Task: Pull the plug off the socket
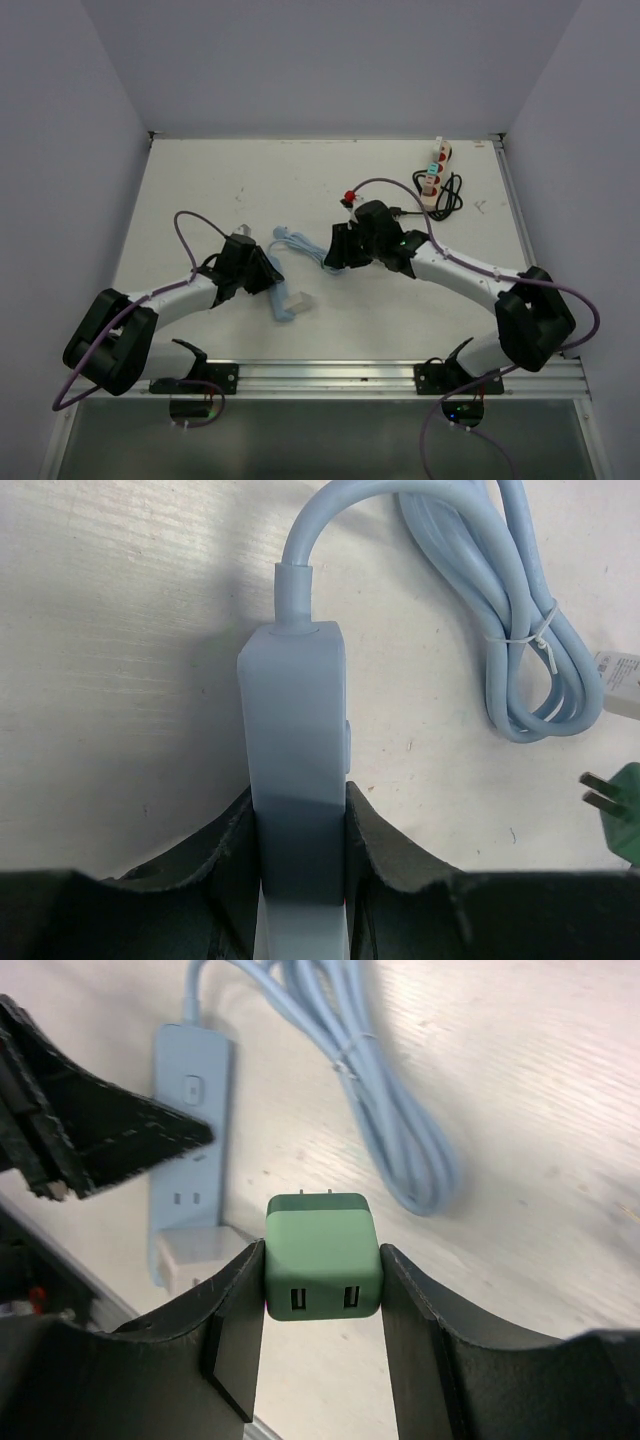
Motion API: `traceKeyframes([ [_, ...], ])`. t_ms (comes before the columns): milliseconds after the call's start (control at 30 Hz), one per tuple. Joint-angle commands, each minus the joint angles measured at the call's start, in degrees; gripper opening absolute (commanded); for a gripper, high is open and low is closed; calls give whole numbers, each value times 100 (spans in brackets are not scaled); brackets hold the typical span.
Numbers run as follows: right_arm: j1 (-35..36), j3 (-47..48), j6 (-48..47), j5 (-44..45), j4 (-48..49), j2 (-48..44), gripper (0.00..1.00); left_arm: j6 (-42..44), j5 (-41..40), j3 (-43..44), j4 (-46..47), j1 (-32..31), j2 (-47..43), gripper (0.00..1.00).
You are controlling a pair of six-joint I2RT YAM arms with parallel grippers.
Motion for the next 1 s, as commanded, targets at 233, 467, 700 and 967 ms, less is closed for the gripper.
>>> traceKeyframes([
  [233, -221, -1574, -554, 2097, 166, -1005, 0, 343, -180, -125, -646, -13, 100, 0],
  [467, -292, -2058, -642, 2432, 1350, -918, 0, 361, -162, -134, -707, 4, -23, 0],
  [700, -300, -2077, -783, 2529, 1547, -461, 22, 370, -127, -160, -716, 40, -32, 0],
  [967, -300, -2051, -747, 2055, 1133, -1057, 87, 352, -127, -161, -699, 57, -76, 0],
])
